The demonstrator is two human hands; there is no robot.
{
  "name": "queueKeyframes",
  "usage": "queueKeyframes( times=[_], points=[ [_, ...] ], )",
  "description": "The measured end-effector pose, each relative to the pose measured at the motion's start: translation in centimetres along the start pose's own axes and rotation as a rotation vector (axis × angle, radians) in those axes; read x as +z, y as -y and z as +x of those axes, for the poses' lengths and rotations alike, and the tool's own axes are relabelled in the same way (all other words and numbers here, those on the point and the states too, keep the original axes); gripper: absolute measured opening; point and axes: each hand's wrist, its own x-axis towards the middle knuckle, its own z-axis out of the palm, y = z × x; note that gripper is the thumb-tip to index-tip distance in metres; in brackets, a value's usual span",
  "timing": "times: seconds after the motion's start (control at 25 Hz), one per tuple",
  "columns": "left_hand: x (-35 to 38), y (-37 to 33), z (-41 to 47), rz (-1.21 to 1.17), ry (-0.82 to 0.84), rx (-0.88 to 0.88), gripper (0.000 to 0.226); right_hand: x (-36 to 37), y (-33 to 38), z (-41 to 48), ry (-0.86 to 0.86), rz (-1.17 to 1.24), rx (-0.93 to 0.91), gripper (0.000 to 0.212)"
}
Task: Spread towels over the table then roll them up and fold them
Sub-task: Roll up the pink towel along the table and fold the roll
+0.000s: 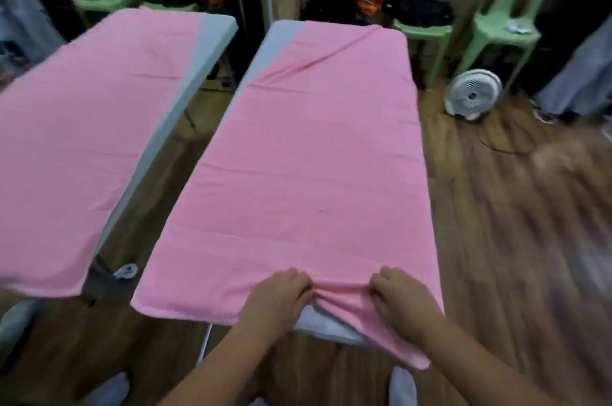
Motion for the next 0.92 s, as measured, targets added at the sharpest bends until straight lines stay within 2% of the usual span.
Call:
queueKeyframes(
  times=[0.04, 0.12, 0.2, 0.28, 0.4, 0.48, 0.6, 0.72, 0.92],
  points=[
    [-0.2, 0.0, 0.4, -0.008, 0.001, -0.001, 0.016, -0.2, 1.5, -0.3, -0.028, -0.004, 0.046, 0.017],
    [-0.1, -0.1, 0.2, -0.013, -0.009, 0.065, 0.013, 0.2, 5.4, -1.0, 0.007, -0.026, 0.013, 0.021],
    [0.0, 0.6, -1.5, 0.024, 0.028, 0.183, 0.023, 2.1, 7.9, -2.2, 0.064, -0.045, 0.016, 0.033],
    [-0.7, 2.8, -3.1, 0.061, 0.034, 0.245, 0.034, 3.0, 7.1, -3.1, 0.034, -0.047, 0.158, 0.035],
    [-2.9, 9.1, -6.1, 0.121, 0.054, 0.263, 0.059, 3.0, 4.5, -5.4, -0.008, -0.13, 0.256, 0.028],
    [-4.7, 13.8, -8.2, 0.198, 0.06, 0.238, 0.072, 3.0, 2.7, -7.7, -0.029, -0.162, 0.325, 0.032],
    [-6.7, 18.9, -10.7, 0.264, -0.001, 0.129, 0.057, 2.5, 0.5, -10.1, -0.065, -0.133, 0.504, 0.024],
    [-8.2, 22.0, -12.0, 0.277, -0.106, 0.019, 0.036, 1.1, 0.0, -10.9, -0.097, -0.126, 0.643, 0.029],
    [-12.7, 22.4, -9.6, 0.163, -0.236, -0.046, 0.026, -5.2, -1.1, -8.3, -0.109, 0.035, 0.679, 0.019]
  ],
)
